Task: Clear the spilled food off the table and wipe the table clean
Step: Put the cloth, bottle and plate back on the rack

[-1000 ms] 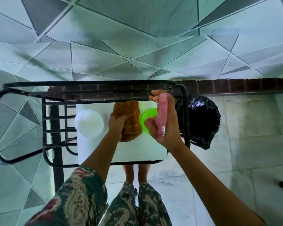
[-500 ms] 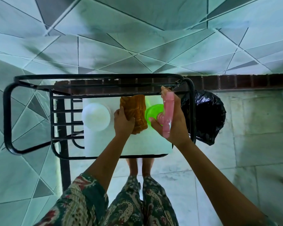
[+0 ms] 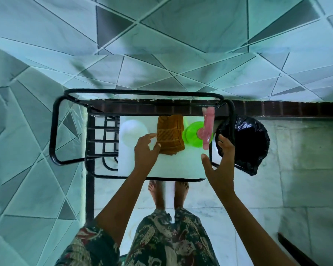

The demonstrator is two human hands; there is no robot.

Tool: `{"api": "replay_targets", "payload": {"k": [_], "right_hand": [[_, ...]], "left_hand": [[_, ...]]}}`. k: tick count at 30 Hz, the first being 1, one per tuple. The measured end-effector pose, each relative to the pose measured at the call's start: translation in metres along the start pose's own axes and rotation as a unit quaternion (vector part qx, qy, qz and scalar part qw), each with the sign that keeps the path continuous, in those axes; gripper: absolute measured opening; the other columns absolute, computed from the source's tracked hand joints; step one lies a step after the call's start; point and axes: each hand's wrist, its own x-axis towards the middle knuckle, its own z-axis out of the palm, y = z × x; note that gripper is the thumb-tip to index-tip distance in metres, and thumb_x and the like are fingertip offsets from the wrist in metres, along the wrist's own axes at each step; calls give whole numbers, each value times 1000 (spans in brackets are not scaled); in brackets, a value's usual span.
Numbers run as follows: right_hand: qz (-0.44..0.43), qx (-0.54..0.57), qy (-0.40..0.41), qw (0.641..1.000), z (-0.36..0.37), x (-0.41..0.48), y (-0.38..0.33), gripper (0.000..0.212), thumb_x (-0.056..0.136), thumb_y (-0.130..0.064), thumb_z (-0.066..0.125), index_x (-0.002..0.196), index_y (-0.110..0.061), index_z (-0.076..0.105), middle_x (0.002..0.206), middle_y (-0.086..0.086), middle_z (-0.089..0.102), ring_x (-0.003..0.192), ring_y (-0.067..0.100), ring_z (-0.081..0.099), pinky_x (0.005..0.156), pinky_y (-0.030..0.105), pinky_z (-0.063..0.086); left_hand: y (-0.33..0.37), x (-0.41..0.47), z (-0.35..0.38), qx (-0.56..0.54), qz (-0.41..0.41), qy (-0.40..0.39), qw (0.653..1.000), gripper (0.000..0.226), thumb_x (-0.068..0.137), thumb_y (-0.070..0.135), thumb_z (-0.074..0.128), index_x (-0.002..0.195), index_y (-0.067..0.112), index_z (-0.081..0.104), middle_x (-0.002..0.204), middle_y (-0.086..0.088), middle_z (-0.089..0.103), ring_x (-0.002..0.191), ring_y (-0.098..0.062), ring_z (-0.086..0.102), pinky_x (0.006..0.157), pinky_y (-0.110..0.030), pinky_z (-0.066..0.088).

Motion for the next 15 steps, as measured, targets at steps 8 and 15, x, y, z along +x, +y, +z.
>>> {"api": "replay_targets", "payload": {"k": [8,15], "right_hand": [[38,13,-75,996,66,-72,-39,26,87,-21,52,111,-12,54,107,3,59,99,14,55,81,5,38],[125,-5,-149,981,185,-14,-19,47,87,-23,56,129,-2,51,125,12,58,112,25,56,93,20,38]], "left_hand": [[-47,-6,-83,-20,-59,81,995,31,85,8,63,116,11,62,121,-7,59,105,-22,59,82,-22,42],[-96,52,-96,-30,-103,83,991,33,86,23,65,114,6,60,112,-13,64,105,-28,59,90,-33,44]]}}
